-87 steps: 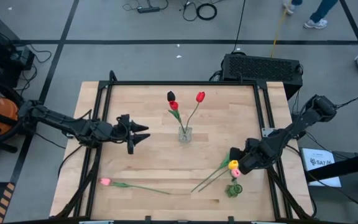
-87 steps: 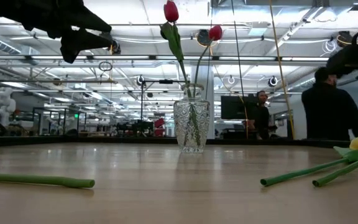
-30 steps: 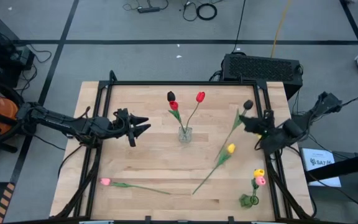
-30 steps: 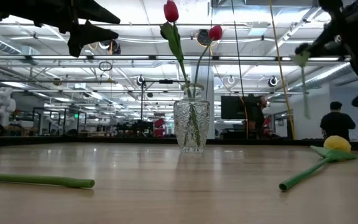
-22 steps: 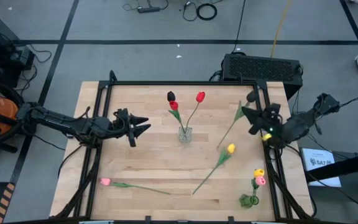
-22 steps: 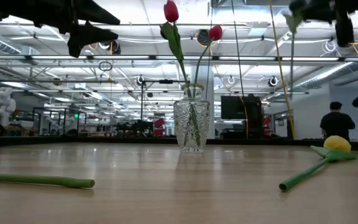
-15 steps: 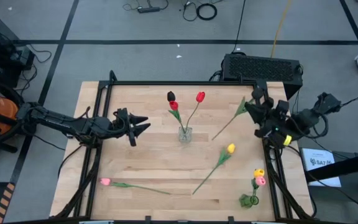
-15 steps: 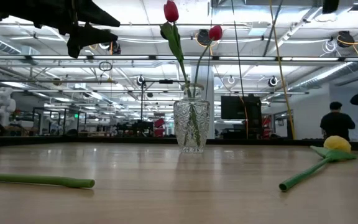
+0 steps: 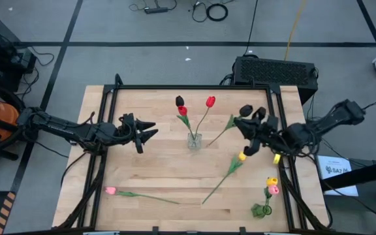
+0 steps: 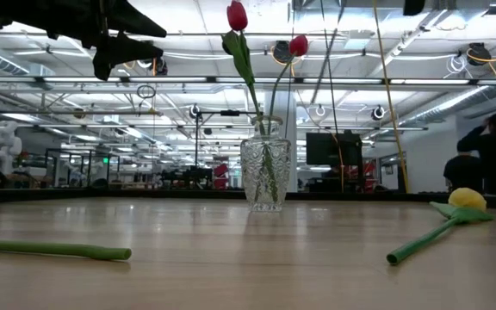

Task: Sort flowers into vase by color
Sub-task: Put the black flower into the transparent vase

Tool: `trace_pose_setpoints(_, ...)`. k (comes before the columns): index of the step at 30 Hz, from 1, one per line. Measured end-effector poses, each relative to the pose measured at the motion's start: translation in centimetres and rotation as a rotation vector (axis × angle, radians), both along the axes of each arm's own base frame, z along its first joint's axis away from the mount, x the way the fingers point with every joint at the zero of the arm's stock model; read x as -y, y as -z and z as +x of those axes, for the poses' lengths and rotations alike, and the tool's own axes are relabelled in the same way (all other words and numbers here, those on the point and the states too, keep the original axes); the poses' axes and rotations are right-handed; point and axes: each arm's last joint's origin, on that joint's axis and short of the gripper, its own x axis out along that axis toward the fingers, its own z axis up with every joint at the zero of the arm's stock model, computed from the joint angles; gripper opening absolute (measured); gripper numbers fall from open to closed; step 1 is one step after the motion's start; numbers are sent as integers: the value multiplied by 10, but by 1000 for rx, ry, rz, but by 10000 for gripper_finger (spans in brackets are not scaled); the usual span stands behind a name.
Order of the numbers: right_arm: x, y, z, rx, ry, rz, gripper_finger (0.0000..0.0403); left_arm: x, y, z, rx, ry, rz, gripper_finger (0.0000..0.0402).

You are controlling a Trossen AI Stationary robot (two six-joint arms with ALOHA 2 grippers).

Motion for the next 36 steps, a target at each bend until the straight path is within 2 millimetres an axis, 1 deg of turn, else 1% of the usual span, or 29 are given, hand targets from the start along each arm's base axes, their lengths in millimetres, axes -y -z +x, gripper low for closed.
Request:
trace_pose_setpoints(2,3,0,8,15,-11,-2,0,0,0,0,0,0,0,184)
trace_pose_setpoints(7,7,-12,29,16,-35,-67,0,0,0,0,0,0,0,184)
trace_pose_setpoints(11,11,-22,48,-43,-29,-121,0,0,0,0,0,1,0,184)
trace_pose_setpoints(17,18,-22,74,-124,-46,-139,0,1,0,0,-2,30,-3,184)
trace_pose_setpoints(26,30,-1,98,-213,-33,-158,0,2,1,0,-6,62,-7,184)
trace_pose_setpoints(33,31,23,116,-301,-26,-165,0,2,2,0,-18,64,-5,184)
trace_pose_setpoints(36,30,36,124,-332,-36,-121,5,2,2,0,-21,65,-4,184)
